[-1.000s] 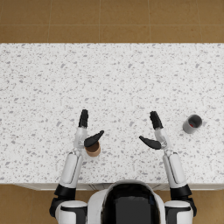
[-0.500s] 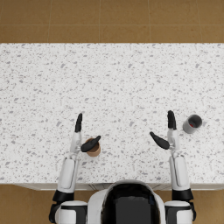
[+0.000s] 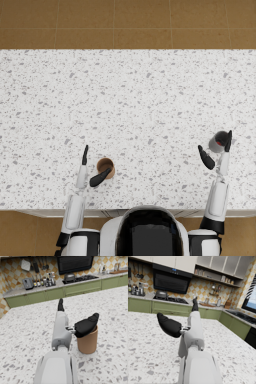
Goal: Pick up two cups and pour the berry on the right into the cup on the left
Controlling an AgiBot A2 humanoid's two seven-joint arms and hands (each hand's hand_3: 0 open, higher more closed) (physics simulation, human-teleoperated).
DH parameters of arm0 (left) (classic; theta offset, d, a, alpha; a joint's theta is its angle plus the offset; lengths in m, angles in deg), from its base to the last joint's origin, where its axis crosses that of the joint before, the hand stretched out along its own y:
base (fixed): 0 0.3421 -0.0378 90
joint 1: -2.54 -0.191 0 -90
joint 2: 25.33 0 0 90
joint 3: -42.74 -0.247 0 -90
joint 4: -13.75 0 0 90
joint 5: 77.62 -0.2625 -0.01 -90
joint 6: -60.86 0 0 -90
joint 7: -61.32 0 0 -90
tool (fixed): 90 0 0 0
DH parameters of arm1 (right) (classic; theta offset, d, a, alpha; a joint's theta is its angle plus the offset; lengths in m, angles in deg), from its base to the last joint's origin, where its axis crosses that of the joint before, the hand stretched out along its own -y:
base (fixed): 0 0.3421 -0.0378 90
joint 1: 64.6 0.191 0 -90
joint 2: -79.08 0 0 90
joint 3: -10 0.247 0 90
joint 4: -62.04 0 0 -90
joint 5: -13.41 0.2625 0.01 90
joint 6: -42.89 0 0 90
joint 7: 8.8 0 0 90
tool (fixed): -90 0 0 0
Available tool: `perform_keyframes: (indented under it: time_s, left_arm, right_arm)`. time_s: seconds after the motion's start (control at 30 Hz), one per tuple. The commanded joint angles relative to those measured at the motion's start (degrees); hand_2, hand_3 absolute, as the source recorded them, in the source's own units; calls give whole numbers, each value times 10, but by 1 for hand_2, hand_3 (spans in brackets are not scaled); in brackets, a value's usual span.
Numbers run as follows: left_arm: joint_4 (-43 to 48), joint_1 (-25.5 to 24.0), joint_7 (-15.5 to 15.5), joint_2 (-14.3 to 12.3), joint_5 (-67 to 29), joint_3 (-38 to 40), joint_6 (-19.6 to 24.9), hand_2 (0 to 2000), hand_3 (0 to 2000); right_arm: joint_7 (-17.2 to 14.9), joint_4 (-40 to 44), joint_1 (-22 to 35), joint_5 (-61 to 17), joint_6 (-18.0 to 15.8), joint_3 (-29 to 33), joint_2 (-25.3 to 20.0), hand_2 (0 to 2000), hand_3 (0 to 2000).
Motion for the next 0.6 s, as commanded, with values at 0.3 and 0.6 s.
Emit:
perform_keyframes:
  time_s: [0.3, 0.6]
  left_arm:
    - [-41, -29, 0, -3, 0, -30, 0, 0, 0]
    - [-95, -11, 0, -19, 0, -48, 0, 0, 0]
  right_arm:
    - [0, 126, 15, -3, 0, 28, -3, 0, 0]
    - [0, 219, 45, -3, 0, 19, -5, 0, 0]
